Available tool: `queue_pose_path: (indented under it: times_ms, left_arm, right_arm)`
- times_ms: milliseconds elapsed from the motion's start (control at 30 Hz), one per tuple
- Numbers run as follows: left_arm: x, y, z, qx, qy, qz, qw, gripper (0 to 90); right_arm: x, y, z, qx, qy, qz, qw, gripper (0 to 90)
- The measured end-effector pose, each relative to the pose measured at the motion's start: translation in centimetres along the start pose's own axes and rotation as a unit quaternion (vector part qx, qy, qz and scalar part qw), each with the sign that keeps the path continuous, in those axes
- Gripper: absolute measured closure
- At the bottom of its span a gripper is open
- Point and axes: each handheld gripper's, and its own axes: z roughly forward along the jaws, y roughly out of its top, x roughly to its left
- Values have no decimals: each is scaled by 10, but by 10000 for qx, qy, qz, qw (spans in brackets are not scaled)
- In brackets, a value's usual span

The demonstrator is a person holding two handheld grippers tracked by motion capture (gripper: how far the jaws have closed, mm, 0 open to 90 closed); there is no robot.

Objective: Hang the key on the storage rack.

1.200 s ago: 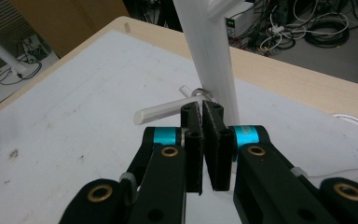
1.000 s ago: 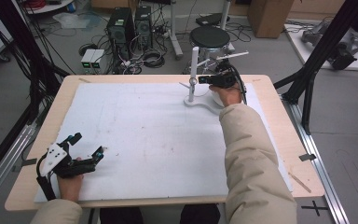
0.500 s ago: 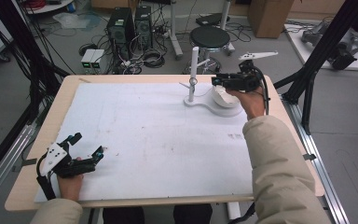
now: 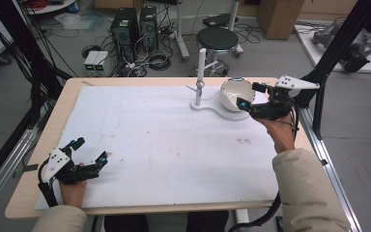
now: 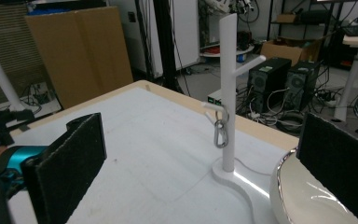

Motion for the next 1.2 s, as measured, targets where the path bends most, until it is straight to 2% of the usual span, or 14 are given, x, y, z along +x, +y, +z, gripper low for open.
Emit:
queue_pose_path:
  times_ms: [67, 233, 300, 333, 367, 400, 433, 500, 533, 667, 867, 933, 1067, 1200]
  left_arm:
    - [0, 0, 0, -1, 5, -22, 10000, 17]
    - [0, 0, 0, -8, 10, -38, 10000, 17]
    - [0, 0, 0, -4, 12, -20, 10000, 17]
    - [0, 0, 0, 2, 7, -6, 10000, 17]
    - [0, 0, 0, -3, 5, 1, 10000, 17]
    - [0, 0, 0, -18, -3, 6, 10000, 17]
    - [0, 0, 0, -26, -3, -2, 10000, 17]
    - [0, 0, 0, -44, 2, -10, 10000, 17]
    - [0, 0, -1, -45, -3, 6, 10000, 17]
    - [0, 0, 0, -41, 9, -1, 10000, 17]
    - [0, 0, 0, -36, 8, -15, 10000, 17]
    - [0, 0, 0, -36, 3, -6, 10000, 17]
    - [0, 0, 0, -40, 2, -5, 10000, 17]
    - [-1, 0, -1, -75, -11, 13, 10000, 17]
  right_arm:
    - [6, -17, -9, 42, -90, -217, 9997, 4]
    - [10, -44, -18, 38, -88, -252, 9996, 4]
    - [13, -69, -25, -216, -338, -264, 9988, 4]
    - [13, -69, -25, -216, -338, -264, 9988, 4]
    - [15, -88, -32, -518, -423, -157, 9976, 4]
    - [15, -88, -32, -518, -423, -157, 9976, 4]
    - [16, -107, -36, -669, -428, -103, 9968, 4]
    - [16, -115, -38, -705, -363, -74, 9968, 4]
    - [16, -128, -42, -783, -329, -76, 9964, 4]
    - [12, -145, -50, -885, -441, 9, 9951, 4]
    - [7, -167, -50, -810, -629, 97, 9947, 4]
    - [6, -170, -50, -810, -624, 145, 9946, 4]
    - [11, -174, -51, -935, -723, -37, 9930, 5]
    - [12, -174, -50, -923, -798, -55, 9925, 5]
